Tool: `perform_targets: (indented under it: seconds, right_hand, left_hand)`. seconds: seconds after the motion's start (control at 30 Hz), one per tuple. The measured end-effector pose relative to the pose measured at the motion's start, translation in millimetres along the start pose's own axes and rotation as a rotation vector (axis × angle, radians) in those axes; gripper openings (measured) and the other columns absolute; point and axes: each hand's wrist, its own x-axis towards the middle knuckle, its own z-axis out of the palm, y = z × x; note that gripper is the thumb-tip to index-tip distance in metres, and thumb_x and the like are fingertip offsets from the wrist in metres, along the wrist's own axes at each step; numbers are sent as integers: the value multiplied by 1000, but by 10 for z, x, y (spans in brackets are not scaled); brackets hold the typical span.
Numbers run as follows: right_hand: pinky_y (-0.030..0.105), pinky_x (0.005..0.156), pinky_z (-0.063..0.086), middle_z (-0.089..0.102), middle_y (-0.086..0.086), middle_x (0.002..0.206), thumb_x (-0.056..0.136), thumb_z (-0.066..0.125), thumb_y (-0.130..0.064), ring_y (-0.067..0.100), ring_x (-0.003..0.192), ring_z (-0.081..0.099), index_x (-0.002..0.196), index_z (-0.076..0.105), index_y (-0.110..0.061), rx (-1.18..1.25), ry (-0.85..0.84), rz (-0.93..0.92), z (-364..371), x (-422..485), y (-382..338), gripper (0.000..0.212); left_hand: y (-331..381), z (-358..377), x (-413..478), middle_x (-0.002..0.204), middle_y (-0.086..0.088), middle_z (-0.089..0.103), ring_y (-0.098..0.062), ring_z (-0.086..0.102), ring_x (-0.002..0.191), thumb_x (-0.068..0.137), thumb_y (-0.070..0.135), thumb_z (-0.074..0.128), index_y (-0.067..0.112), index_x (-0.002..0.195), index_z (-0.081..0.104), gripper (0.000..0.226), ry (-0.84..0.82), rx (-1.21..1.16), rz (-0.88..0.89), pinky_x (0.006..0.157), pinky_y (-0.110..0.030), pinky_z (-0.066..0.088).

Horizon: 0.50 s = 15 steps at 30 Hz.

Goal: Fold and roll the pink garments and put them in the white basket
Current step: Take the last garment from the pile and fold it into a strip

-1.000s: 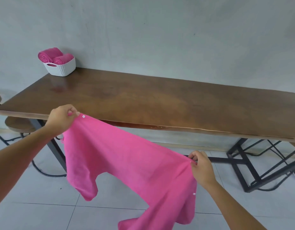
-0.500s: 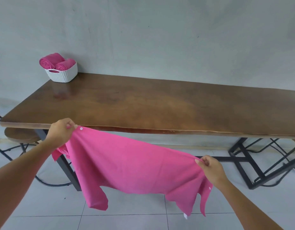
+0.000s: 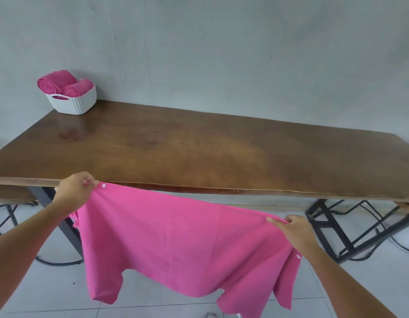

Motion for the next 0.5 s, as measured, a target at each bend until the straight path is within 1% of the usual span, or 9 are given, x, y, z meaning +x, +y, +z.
perform_targets:
  seconds: [0.1, 0.2, 0.3, 0.33, 0.4, 0.47, 0.5]
  right_hand:
    - [35, 56, 18, 24, -3, 58, 73, 84, -51, 16, 54, 25, 64, 26, -21, -14, -26, -10, -62, 244, -130, 67]
    - [37, 58, 15, 23, -2, 61, 70, 87, -47, 17, 58, 24, 66, 26, -19, -31, -119, -62, -155, 552, -252, 67]
    - [34, 57, 19, 31, -7, 57, 69, 90, -43, 14, 56, 28, 63, 33, -19, -31, -222, -133, -219, 904, -307, 62]
    - [34, 57, 21, 33, -8, 57, 72, 89, -42, 13, 55, 30, 64, 35, -19, -43, -231, -158, -230, 1019, -313, 59]
    - [33, 56, 24, 35, -7, 60, 82, 79, -43, 13, 56, 32, 66, 37, -17, -73, -230, -218, -242, 1211, -309, 53]
    - [34, 58, 28, 36, -6, 62, 91, 69, -46, 13, 58, 35, 69, 38, -17, -55, -222, -244, -234, 1401, -260, 48]
    - [35, 59, 29, 37, -5, 63, 92, 66, -46, 14, 59, 36, 69, 39, -15, -47, -218, -238, -226, 1497, -223, 47]
  left_hand:
    - [22, 50, 130, 78, -9, 67, -34, 59, 82, 95, 16, 67, 14, 73, 63, 23, 17, 14, -1, 75, -39, 44]
    - [69, 74, 281, 76, -9, 65, -33, 57, 78, 96, 16, 66, 15, 73, 62, 23, 37, 39, -10, 71, -37, 42]
    - [148, 108, 425, 76, -8, 64, -33, 57, 77, 96, 18, 65, 15, 73, 61, 24, 50, 52, -35, 70, -36, 41]
    - [187, 122, 468, 76, -8, 65, -33, 57, 76, 96, 19, 65, 15, 73, 62, 24, 54, 50, -43, 69, -36, 41]
    - [265, 163, 549, 77, -7, 65, -32, 58, 77, 96, 19, 66, 15, 73, 63, 23, 62, 43, -47, 69, -37, 41]
    - [350, 216, 630, 79, -6, 67, -31, 61, 81, 93, 24, 72, 15, 72, 65, 24, 59, 30, -38, 72, -37, 44]
    - [393, 251, 662, 81, -5, 68, -30, 62, 83, 91, 28, 75, 15, 72, 66, 25, 50, 21, -38, 73, -38, 46]
